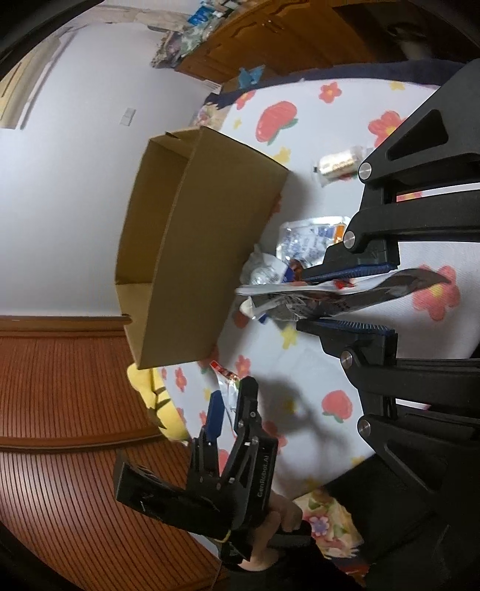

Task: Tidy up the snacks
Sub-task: 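Lift and carry both held packets over the open cardboard box, then open the left tool to drop the duck pouch while the right tool releases its packet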

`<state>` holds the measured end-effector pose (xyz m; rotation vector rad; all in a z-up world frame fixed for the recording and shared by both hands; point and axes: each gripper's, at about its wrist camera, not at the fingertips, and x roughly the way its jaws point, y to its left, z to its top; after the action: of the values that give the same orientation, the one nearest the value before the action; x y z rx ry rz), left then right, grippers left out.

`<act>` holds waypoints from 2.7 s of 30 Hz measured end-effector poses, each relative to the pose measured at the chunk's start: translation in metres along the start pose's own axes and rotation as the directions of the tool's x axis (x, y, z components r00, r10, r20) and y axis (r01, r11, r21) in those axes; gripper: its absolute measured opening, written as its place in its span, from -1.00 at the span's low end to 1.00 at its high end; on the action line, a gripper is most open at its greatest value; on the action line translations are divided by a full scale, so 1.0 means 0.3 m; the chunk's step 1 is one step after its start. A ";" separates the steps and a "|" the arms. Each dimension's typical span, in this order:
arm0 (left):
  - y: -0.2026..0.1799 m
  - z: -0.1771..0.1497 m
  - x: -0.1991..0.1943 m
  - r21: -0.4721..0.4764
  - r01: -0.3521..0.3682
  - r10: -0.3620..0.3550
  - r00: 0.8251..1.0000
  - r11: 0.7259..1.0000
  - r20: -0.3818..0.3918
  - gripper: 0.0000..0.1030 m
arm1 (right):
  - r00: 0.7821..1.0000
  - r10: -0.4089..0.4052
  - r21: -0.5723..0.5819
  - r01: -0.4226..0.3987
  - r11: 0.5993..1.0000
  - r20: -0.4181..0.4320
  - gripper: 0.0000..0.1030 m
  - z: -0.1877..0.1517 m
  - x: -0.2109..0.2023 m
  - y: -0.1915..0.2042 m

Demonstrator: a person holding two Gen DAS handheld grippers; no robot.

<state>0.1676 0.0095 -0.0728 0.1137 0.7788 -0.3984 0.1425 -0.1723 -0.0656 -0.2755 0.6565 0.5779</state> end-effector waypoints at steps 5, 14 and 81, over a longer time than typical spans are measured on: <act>-0.006 0.007 -0.004 0.001 0.000 0.000 1.000 1.000 0.003 0.10 | 1.000 -0.004 0.007 0.004 1.000 0.022 -0.67 0.012 -0.016 -0.006; -0.026 0.047 -0.071 0.007 0.002 -0.002 0.998 1.000 0.055 0.10 | 0.998 -0.008 0.005 0.008 1.000 0.064 -0.67 0.044 -0.058 -0.008; 0.168 0.523 0.230 -0.001 -0.102 0.102 0.994 0.995 0.026 0.18 | 0.998 -0.066 0.002 0.066 0.998 0.011 -0.66 0.412 0.258 -0.341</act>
<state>0.3351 -0.0038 -0.0120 0.1473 0.7444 -0.3027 0.3134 -0.1716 -0.0147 -0.2914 0.6349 0.5157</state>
